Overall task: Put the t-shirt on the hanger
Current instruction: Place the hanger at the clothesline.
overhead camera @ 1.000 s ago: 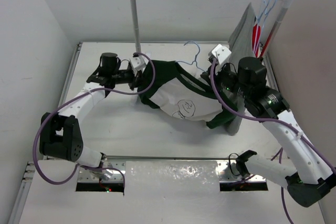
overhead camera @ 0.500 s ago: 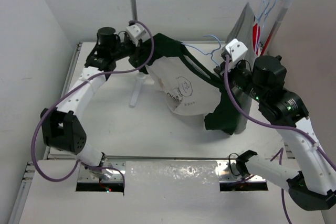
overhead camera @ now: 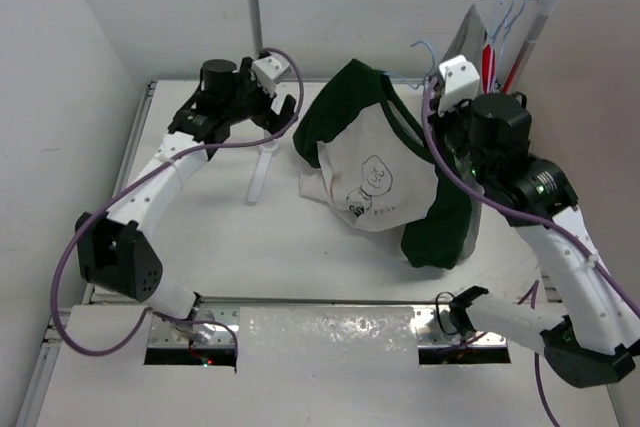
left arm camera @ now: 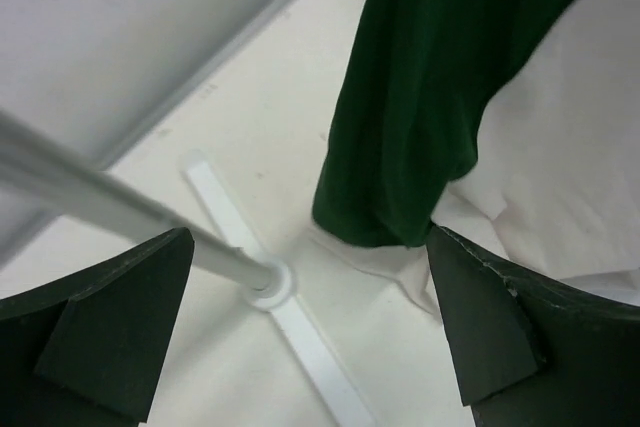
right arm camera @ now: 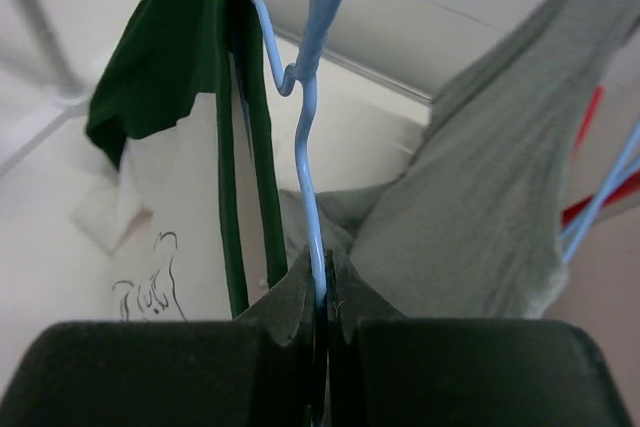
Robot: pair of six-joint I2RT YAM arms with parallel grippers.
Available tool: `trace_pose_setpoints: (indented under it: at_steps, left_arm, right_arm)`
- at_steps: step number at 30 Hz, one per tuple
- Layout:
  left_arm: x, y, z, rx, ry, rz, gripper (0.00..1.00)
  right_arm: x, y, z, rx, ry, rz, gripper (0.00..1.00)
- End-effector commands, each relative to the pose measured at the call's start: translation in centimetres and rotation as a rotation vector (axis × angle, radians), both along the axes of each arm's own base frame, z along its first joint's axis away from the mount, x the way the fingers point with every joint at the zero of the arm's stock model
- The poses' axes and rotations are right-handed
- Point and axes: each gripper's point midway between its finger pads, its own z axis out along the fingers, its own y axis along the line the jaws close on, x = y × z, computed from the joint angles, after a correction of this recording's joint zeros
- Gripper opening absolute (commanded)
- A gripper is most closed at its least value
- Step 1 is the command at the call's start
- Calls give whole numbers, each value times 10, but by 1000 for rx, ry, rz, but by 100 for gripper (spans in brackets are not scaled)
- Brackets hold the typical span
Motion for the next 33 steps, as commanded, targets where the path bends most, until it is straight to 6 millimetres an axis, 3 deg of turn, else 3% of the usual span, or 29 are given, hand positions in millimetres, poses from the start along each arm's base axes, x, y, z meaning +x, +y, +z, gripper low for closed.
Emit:
trace_pose_setpoints:
  at_steps: [1,7,11,15,16,17,21,25,30,32,33]
  left_arm:
    - [-10,20,66,26,-168,60,100]
    - [-24,30,63,40,-187,74,100]
    - [-33,30,45,48,-154,52,100]
    - [-38,32,35,50,-153,57,100]
    - [-39,33,28,57,-141,58,100]
    - [-39,33,23,58,-132,62,100]
    - [-40,38,6,80,-101,81,100]
    - [-44,41,-15,101,-68,88,100]
    - [-50,48,-36,137,-41,98,100]
    - [-53,50,-44,151,-24,100,100]
    - [-55,52,-51,159,-12,102,100]
  right_arm:
    - [21,-32,46,34,-124,-237,0]
    - [47,-41,77,86,-209,-324,0]
    - [69,-54,99,157,-247,-373,0]
    - [97,-53,100,143,-215,-393,0]
    - [101,-58,109,153,-227,-406,0]
    - [114,-56,98,151,-197,-414,0]
    - [137,-63,88,187,-171,-429,0]
    - [150,-59,53,169,-92,-409,0]
    - [136,-51,19,164,-21,-353,1]
    - [128,-53,12,165,-9,-357,13]
    - [116,-55,6,170,-3,-353,25]
